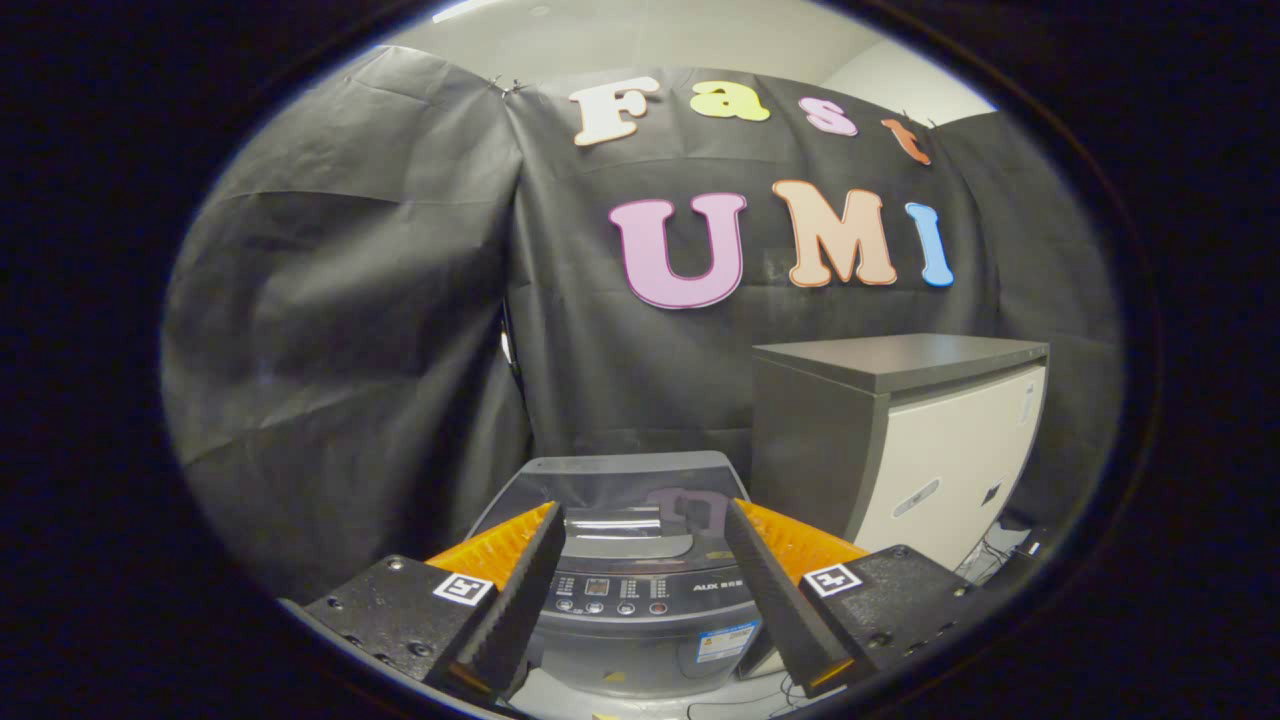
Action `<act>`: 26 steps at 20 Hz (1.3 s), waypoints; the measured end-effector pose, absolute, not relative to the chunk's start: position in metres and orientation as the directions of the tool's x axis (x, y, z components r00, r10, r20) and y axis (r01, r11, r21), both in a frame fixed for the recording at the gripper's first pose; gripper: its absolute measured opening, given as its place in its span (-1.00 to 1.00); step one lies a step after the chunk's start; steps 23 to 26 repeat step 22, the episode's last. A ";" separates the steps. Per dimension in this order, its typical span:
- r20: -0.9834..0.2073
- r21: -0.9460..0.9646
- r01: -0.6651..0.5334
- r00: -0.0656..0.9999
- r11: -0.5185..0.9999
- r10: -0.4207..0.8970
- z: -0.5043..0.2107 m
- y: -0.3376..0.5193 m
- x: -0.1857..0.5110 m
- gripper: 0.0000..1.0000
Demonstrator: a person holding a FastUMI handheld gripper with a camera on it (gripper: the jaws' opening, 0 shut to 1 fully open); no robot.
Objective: Put the clothes into the washing machine and then close the washing machine lid.
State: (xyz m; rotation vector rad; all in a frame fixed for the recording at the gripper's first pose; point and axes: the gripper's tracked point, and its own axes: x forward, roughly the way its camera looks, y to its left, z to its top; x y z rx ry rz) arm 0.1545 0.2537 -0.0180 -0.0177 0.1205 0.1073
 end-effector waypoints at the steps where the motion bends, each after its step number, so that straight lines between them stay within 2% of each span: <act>1: -0.121 -0.019 -0.121 0.986 0.992 0.118 -0.014 0.254 0.146 0.94; 8: -0.080 0.006 -0.141 0.987 0.990 0.141 0.012 0.247 0.085 0.95; 15: 0.009 -0.064 -0.128 0.992 0.990 0.128 0.057 0.227 0.035 0.94; 21: 0.071 -0.032 -0.117 0.990 0.993 0.119 0.085 0.214 0.013 0.94; 26: 0.076 -0.039 -0.111 0.991 0.993 0.113 0.087 0.211 0.011 0.94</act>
